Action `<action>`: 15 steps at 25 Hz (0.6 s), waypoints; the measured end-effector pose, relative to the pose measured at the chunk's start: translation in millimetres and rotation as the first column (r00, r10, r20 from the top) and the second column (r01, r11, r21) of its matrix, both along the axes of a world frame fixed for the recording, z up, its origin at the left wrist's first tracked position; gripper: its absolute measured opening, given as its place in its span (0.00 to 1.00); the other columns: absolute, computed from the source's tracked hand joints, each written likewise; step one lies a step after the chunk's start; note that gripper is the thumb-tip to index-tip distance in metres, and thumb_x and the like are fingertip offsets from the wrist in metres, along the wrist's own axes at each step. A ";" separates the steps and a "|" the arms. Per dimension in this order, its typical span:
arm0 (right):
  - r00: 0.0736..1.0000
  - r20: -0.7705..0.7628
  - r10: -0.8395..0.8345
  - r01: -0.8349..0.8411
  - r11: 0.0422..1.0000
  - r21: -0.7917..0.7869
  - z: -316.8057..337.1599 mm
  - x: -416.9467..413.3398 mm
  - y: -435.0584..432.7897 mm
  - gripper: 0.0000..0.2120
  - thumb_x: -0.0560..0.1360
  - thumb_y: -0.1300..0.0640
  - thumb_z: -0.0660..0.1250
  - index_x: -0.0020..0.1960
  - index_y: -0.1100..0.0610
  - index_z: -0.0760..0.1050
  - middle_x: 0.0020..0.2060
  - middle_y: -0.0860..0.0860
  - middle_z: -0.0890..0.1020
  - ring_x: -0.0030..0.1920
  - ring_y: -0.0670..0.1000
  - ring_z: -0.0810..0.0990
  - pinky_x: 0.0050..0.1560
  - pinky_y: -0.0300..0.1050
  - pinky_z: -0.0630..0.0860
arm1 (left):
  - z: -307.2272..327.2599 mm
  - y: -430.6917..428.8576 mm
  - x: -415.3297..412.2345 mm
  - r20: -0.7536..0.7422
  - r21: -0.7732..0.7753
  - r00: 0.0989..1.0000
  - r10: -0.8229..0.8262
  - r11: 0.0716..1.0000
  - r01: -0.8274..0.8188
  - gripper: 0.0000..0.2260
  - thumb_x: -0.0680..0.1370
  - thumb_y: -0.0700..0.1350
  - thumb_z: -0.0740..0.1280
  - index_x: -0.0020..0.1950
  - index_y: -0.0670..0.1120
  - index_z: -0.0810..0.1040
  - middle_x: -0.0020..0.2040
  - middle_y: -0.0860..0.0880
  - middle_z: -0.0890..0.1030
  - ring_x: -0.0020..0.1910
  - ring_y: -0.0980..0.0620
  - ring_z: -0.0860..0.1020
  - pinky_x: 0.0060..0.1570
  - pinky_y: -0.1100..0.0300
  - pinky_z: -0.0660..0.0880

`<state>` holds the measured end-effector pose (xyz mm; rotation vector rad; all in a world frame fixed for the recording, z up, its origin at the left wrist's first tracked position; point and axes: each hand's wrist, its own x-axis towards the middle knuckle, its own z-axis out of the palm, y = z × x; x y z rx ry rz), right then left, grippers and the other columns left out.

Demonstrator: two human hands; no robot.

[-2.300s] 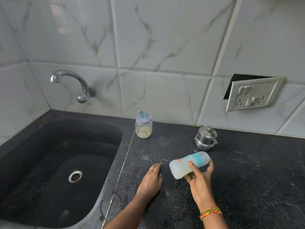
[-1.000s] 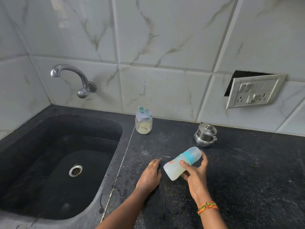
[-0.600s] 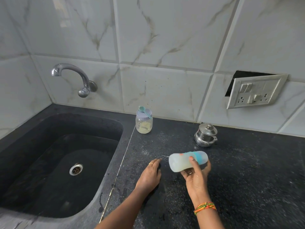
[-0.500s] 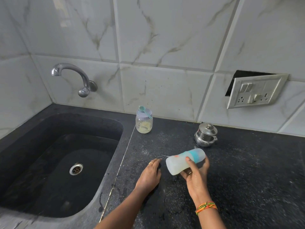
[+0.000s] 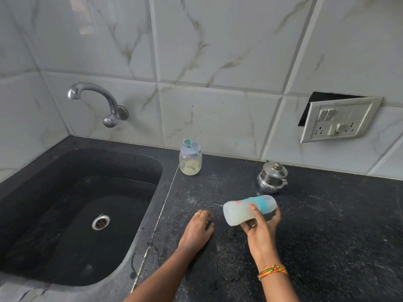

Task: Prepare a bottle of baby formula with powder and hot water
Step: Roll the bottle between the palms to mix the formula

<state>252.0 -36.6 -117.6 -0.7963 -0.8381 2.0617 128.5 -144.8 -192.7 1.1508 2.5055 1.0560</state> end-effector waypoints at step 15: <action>1.000 -0.002 0.009 -0.009 1.000 -0.006 -1.5 -0.6 -2.6 0.31 0.73 0.67 0.66 0.66 0.40 0.60 0.59 0.53 0.75 0.54 0.54 0.78 0.45 0.56 0.80 | 1.3 0.7 0.4 -0.027 0.008 1.000 0.002 1.000 -0.001 0.08 0.76 0.42 0.63 0.54 0.46 0.74 0.47 0.53 0.72 0.43 0.59 0.69 0.41 0.78 0.64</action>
